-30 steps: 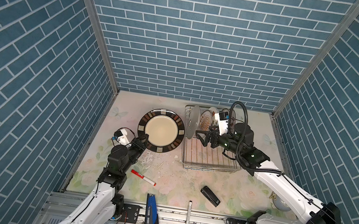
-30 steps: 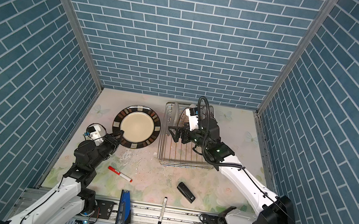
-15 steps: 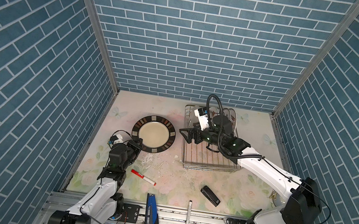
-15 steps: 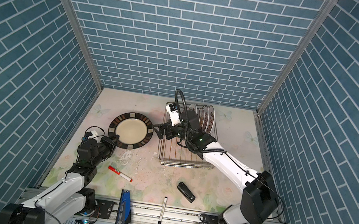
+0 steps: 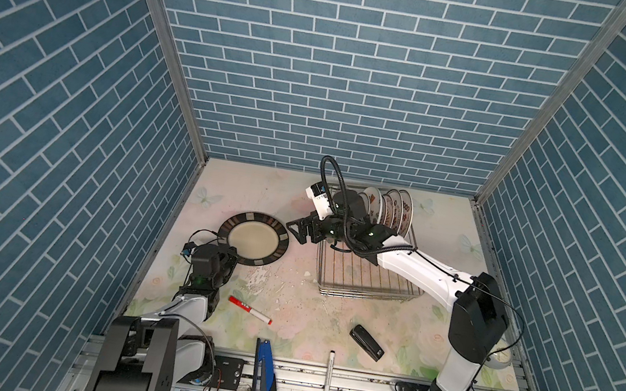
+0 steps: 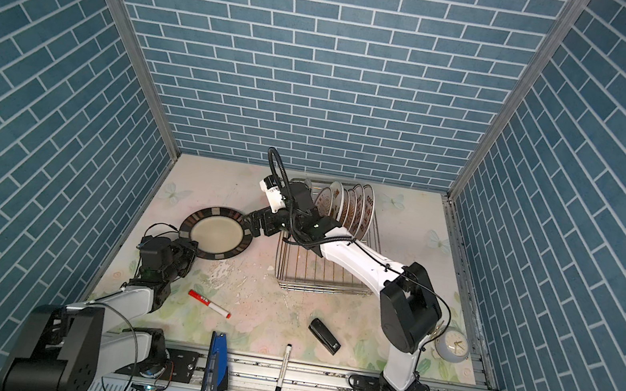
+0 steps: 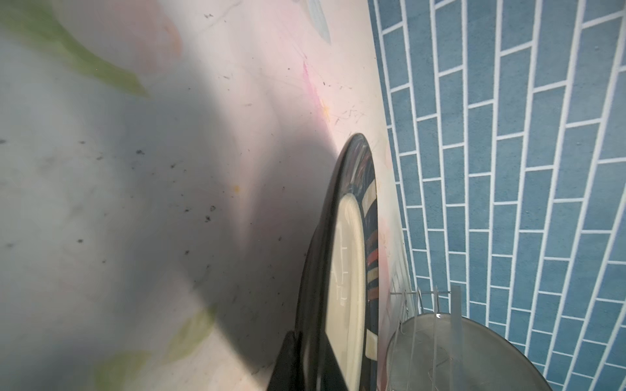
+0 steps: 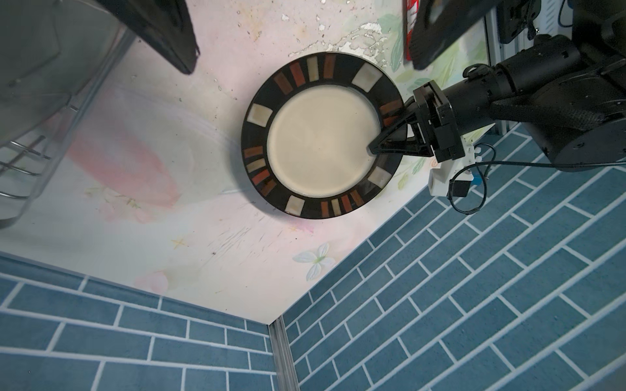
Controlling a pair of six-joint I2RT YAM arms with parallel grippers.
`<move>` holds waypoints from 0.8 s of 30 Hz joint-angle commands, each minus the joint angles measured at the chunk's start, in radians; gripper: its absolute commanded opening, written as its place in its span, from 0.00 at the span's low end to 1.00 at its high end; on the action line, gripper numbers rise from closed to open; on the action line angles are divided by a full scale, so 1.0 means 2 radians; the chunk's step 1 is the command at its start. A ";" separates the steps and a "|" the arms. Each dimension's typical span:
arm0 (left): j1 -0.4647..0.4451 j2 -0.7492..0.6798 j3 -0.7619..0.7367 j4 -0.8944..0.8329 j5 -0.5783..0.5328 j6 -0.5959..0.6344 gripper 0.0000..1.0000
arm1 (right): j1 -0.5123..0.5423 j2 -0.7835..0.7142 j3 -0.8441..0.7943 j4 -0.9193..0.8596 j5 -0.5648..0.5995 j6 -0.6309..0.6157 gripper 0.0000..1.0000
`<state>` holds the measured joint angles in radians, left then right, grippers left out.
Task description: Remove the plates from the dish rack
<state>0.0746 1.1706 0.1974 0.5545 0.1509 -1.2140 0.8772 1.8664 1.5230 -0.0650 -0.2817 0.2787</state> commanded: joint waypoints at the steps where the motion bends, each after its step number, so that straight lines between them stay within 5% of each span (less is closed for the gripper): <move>1: 0.003 -0.002 0.033 0.095 0.003 0.002 0.00 | 0.003 0.044 0.056 -0.041 -0.034 -0.017 0.98; 17: 0.023 0.069 0.056 0.096 -0.033 0.023 0.00 | 0.003 0.145 0.143 -0.065 -0.035 -0.014 0.96; 24: 0.042 0.165 0.073 0.164 -0.016 0.006 0.00 | 0.003 0.182 0.156 -0.040 -0.054 0.004 0.95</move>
<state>0.1436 1.4578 0.2955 0.7208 0.1242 -1.1912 0.8791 2.1872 1.7924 -0.1707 -0.3504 0.2806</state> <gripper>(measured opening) 0.108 0.956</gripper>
